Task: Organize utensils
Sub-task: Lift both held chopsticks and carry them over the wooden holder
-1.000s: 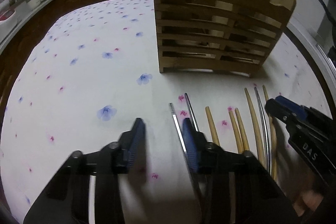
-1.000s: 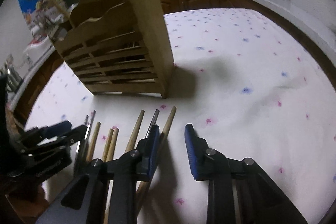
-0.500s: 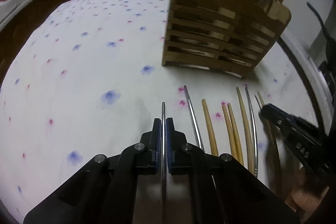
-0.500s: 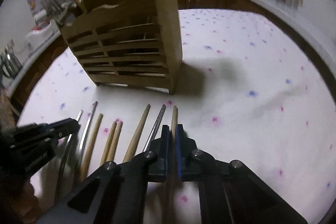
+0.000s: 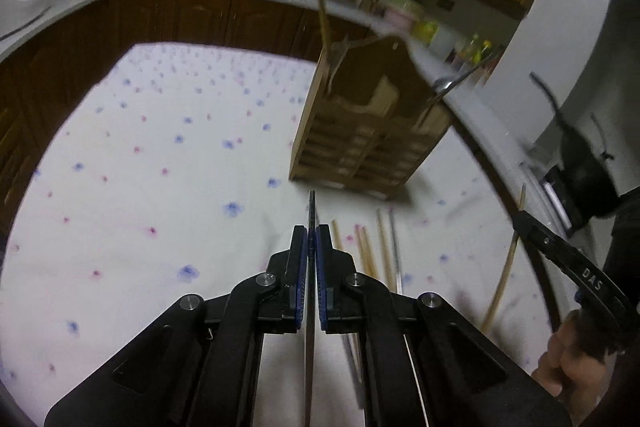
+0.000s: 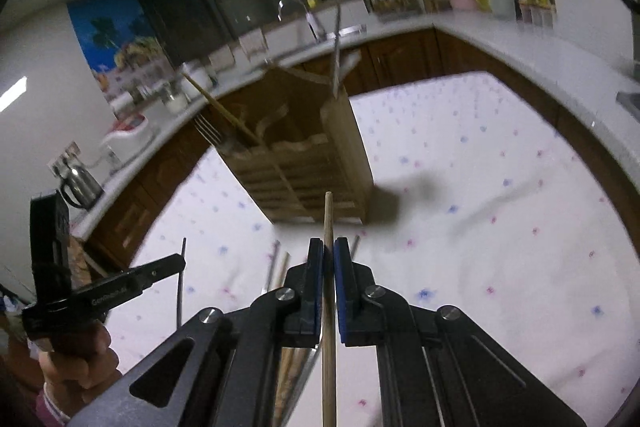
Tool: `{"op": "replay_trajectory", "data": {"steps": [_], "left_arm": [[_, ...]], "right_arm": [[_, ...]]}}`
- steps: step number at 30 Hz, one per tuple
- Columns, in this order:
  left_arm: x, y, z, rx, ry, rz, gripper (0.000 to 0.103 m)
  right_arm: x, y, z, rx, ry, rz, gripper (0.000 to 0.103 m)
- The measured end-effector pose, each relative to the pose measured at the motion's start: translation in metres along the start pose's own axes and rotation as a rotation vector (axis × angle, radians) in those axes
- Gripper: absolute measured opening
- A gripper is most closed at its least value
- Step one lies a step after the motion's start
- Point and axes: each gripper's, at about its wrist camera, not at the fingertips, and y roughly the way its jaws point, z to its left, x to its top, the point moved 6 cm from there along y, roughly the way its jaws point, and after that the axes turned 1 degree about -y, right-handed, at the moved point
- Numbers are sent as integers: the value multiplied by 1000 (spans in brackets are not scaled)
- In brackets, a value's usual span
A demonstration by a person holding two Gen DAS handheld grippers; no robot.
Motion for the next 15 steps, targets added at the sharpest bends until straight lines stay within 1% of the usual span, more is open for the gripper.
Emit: {"op": "replay_trajectory", "data": {"steps": [2,8,15], "left_arm": [[5,-18,-1,-17,-4,-30,4],[18,-55,-5,-48,-4,-101,3],[22,-76,-15,-69,23,-143,3]], "right_arm": [[7,-12,2,14,3,-30,5],[24,-44,10,20,-11,-114,5],[37,-62,12,24,-13,-168,5]]}}
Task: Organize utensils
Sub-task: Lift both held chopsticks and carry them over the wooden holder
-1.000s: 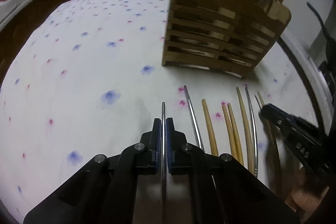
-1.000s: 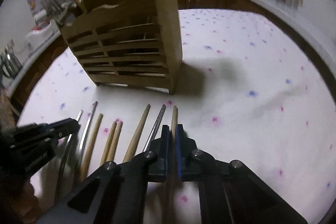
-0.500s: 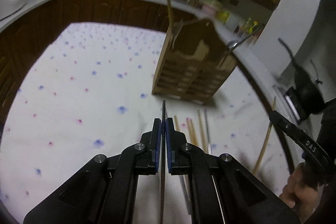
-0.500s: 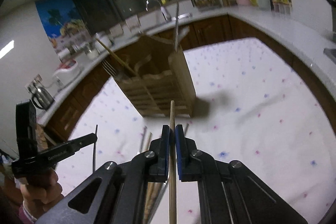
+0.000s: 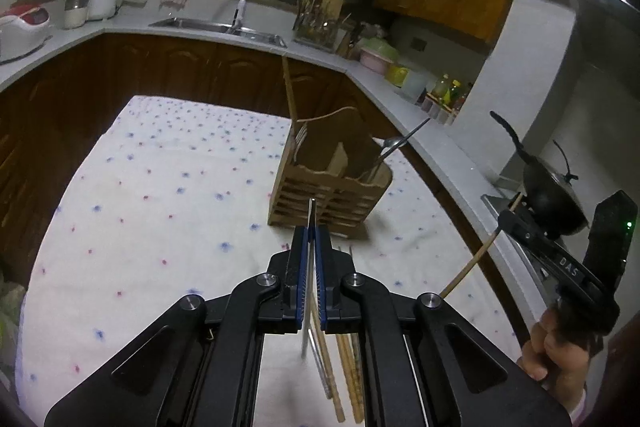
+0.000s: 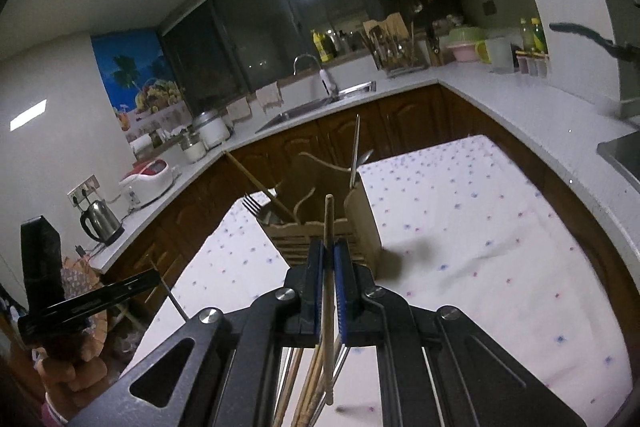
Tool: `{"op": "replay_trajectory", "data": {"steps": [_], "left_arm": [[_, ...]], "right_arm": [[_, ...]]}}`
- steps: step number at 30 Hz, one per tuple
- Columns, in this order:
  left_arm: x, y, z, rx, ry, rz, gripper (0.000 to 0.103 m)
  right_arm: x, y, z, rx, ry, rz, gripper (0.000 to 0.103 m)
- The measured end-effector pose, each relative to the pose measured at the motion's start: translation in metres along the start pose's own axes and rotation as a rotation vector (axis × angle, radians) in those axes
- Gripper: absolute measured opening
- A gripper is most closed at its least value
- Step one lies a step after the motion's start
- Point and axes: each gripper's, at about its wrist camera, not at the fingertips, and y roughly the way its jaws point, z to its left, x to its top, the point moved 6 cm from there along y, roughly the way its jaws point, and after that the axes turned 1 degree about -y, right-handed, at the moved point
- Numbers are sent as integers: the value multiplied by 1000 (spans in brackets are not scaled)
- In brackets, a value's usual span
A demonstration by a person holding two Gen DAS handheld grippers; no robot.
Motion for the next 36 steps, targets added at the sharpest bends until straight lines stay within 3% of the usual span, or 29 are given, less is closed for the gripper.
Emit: {"op": "replay_trajectory", "data": {"steps": [36], "left_arm": [[37,-17,-28,-17,71,-102,0]], "right_arm": [[28,-9,3,20,-15,-69,5]]}}
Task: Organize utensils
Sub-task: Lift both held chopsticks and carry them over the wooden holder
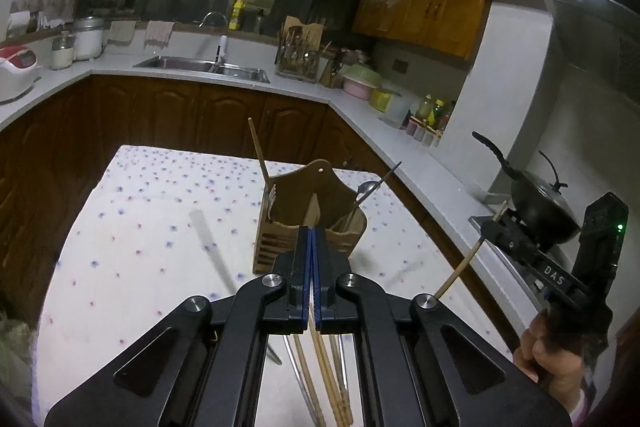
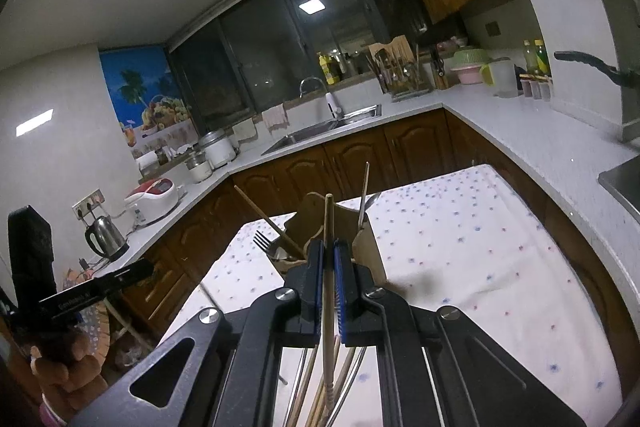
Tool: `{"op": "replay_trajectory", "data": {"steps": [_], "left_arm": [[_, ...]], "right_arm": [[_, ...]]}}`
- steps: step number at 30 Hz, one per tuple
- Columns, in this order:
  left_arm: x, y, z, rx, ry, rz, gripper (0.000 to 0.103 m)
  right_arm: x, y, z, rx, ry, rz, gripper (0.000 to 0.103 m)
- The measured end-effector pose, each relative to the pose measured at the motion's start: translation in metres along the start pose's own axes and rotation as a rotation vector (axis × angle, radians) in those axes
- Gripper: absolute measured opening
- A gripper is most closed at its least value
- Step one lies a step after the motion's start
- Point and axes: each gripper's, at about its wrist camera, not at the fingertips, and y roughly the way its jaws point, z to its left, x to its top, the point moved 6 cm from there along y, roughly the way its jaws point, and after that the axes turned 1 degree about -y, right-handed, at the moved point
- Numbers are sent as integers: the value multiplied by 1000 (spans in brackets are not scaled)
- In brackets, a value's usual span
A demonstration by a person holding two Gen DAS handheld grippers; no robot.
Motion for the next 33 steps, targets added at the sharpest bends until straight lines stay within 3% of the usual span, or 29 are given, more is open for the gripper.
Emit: {"op": "replay_trajectory", "data": {"steps": [4,9,12,14,17,20,26,28,29,33], "left_arm": [[-4,3,14,32,-20,8,0],[-19,27,52,83,-112,92,0],[-38,60,85,141,-186,187,3],[-49,84,104,164,-228,243,13],[-67,129,129,235,-250,325,20],[-80,171,149,288,-269,391,21],[-90,222,166,392,-230,449,21],[-87,231,167,424,-184,423,20],[-86,235,164,450,-134,418,13],[-89,233,159,441,-97,425,5]], "right_arm": [[-1,0,0,-1,-1,-5,5],[-2,0,-2,3,9,7,5],[-5,1,-1,8,16,11,5],[-6,1,0,15,17,13,5],[-9,3,1,26,19,22,5],[-12,6,2,35,19,32,5],[-14,8,-4,32,30,45,5],[-15,8,-6,28,33,49,5],[-15,8,-7,27,34,51,5],[-17,9,-7,35,43,53,5]]}}
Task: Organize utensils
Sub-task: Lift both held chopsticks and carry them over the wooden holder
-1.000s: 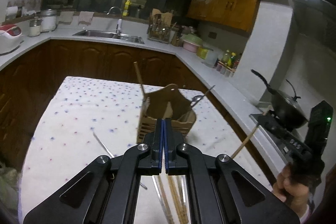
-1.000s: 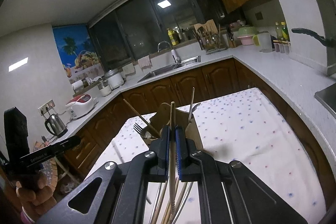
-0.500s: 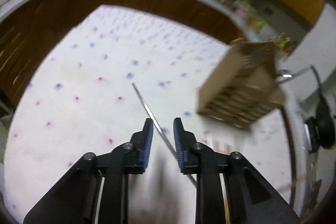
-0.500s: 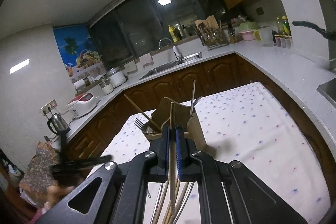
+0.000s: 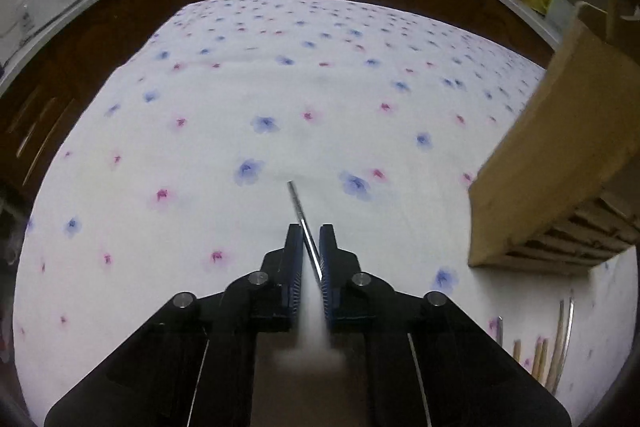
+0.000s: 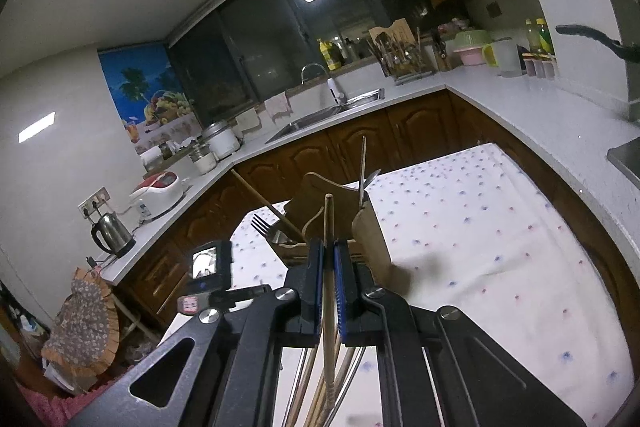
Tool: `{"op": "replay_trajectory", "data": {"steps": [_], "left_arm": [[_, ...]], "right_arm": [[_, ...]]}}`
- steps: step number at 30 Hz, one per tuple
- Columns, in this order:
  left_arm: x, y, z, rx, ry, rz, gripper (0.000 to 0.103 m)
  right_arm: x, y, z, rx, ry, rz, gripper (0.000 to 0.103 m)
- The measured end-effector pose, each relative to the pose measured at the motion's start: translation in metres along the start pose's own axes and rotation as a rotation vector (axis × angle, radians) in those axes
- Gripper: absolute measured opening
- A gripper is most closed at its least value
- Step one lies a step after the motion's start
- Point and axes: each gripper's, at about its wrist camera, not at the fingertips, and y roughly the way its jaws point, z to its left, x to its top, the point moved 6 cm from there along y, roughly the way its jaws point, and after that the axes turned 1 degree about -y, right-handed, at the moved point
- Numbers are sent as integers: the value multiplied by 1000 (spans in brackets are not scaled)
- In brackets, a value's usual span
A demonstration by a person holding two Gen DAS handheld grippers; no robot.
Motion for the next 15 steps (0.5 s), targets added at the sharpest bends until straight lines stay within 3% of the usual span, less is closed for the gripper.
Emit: {"op": "replay_trajectory", "data": {"steps": [6,15], "left_arm": [[-22,-38,-2,-138,-41,-17,4],[-44,-141,-24,-333,-35,-152,4]], "right_arm": [[-1,-1,1,7,1,-8,5],[-1,-9,7,12,1,-29,5]]}}
